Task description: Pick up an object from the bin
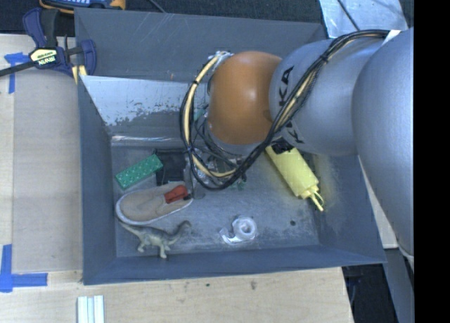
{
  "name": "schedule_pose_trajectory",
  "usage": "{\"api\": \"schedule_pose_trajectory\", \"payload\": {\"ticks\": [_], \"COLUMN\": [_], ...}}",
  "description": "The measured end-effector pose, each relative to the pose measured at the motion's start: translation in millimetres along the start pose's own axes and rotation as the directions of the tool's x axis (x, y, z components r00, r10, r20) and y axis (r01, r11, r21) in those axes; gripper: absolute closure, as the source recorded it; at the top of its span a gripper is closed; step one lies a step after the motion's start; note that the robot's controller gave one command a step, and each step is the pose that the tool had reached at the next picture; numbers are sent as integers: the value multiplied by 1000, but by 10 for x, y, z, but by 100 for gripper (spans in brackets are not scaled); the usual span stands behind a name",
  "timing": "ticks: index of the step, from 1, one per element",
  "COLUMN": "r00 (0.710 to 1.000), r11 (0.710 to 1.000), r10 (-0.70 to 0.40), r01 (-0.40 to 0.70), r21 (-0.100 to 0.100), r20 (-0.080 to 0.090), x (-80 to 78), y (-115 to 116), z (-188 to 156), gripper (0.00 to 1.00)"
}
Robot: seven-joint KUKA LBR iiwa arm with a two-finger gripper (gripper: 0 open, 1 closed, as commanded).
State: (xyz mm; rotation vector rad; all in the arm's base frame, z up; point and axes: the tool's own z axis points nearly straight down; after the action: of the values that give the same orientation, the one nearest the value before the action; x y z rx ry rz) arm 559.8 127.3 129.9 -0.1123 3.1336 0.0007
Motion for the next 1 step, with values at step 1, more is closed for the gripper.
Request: {"api": "schedule_pose_trajectory", "payload": {"ticks": [1], "r00": [1000], "r11": [1000], "r10": [0], "r01": [0], "r21": [0], "r20": [0], "x": [2], "y": [3], "z": [1], "gripper": [0]}}
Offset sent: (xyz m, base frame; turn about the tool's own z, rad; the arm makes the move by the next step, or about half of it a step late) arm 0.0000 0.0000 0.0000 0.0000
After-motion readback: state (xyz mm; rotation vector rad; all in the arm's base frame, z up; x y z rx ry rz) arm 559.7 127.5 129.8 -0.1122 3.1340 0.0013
